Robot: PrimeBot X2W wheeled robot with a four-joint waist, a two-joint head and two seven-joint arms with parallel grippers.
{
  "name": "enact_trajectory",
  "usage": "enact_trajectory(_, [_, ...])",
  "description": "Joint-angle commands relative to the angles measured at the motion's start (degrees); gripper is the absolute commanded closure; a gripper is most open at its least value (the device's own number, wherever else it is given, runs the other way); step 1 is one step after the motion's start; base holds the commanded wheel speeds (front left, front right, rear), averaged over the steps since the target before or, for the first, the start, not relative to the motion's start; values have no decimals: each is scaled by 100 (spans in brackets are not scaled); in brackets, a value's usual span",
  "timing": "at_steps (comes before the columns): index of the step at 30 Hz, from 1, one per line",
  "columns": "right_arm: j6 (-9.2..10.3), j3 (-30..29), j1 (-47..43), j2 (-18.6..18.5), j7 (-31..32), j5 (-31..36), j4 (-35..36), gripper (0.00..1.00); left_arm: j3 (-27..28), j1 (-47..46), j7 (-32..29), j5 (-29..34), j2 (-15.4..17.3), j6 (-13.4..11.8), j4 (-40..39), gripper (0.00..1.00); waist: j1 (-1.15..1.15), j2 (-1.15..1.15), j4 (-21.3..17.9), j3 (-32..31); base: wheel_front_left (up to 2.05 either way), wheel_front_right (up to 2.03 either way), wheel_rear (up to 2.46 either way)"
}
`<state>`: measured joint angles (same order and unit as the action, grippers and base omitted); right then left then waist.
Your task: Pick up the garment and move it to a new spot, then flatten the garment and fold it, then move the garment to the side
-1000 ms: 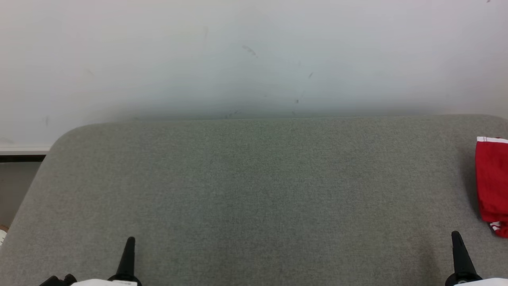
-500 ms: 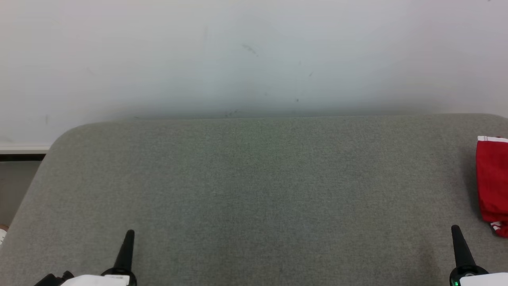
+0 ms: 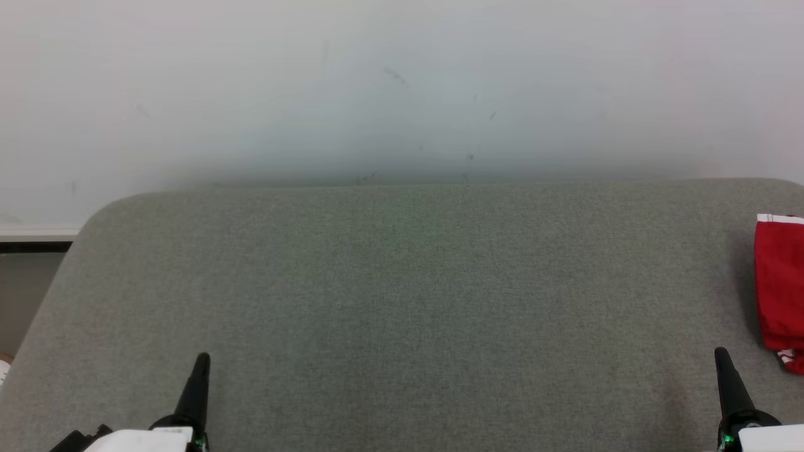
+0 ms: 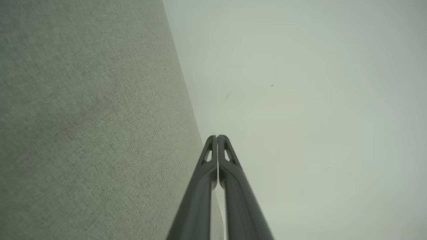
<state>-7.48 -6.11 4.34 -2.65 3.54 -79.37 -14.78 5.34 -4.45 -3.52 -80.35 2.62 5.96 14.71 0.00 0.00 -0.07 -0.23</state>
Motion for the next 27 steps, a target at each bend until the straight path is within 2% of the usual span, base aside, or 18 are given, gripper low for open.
enact_trajectory(1, [-2, -24, 79, -39, 45, -163, 50, 100, 37, -91, -46, -144, 40, 40, -38, 100, 0, 0, 0, 2, 0, 0, 0])
enact_trajectory(27, [-2, -55, 227, -38, 313, -1314, 91, 100, 135, -206, -316, -1231, 42, 174, -73, 100, 0, 0, 7, 39, 0, 0, 0])
